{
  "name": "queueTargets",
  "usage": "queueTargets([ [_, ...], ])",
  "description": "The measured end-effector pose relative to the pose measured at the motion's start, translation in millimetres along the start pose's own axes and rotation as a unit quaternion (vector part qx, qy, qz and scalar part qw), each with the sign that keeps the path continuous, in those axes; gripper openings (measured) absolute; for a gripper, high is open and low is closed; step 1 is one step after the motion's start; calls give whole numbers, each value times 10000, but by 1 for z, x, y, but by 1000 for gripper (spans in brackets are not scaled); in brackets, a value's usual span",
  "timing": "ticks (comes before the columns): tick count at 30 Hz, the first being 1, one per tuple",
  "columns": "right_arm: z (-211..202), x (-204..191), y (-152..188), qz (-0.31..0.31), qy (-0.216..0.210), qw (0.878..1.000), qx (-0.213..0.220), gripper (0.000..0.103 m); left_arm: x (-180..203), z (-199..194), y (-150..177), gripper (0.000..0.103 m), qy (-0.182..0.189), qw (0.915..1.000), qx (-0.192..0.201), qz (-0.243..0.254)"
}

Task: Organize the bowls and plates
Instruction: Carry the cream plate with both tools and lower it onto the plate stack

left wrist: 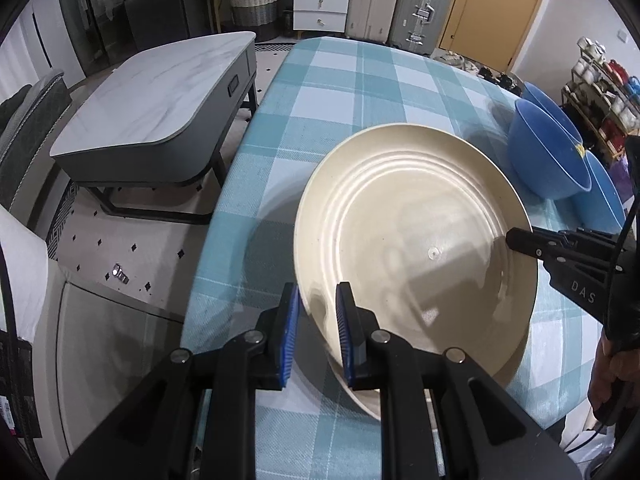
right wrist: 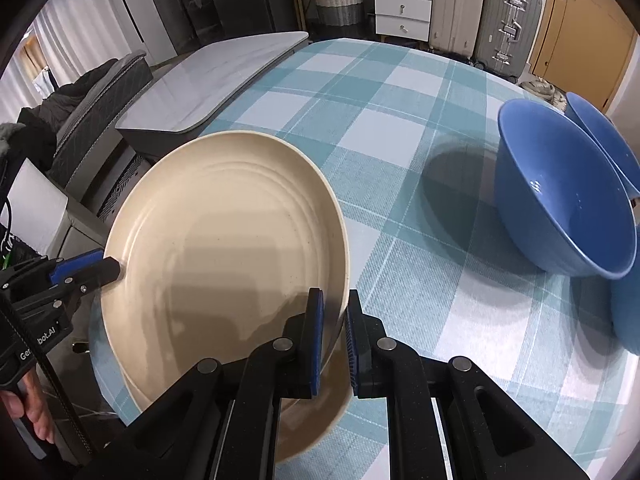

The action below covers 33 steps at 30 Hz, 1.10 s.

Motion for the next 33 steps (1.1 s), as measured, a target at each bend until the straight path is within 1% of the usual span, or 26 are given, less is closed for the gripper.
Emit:
queueTargets([
  [5,-1,1,12,-33,-32,10000,-38,10,3,-2,8,16,-33,9999,24,99],
  [11,0,-1,24,-98,-84,9999,-115,10,5,-4,17,16,-26,9999,73,89],
  [16,-3,0,29,-163,-42,9998,-102,10,9,-4,24,16,18,9999,-1,161],
  [26,-7,5,34,-219,-54,9995,-215,10,15,2,37,16,40,9995,-133,294],
  [33,3,3,37,-331,173,9991,-202,12,15,5,37,16,-14,9995,-136,300],
])
Point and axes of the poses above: each gripper's, at about its wrist camera, not at the fingertips, and z roughly the way its jaws point, x to its right, y to its underside, the point moved 8 cm from there along z, roughly the way its jaws point
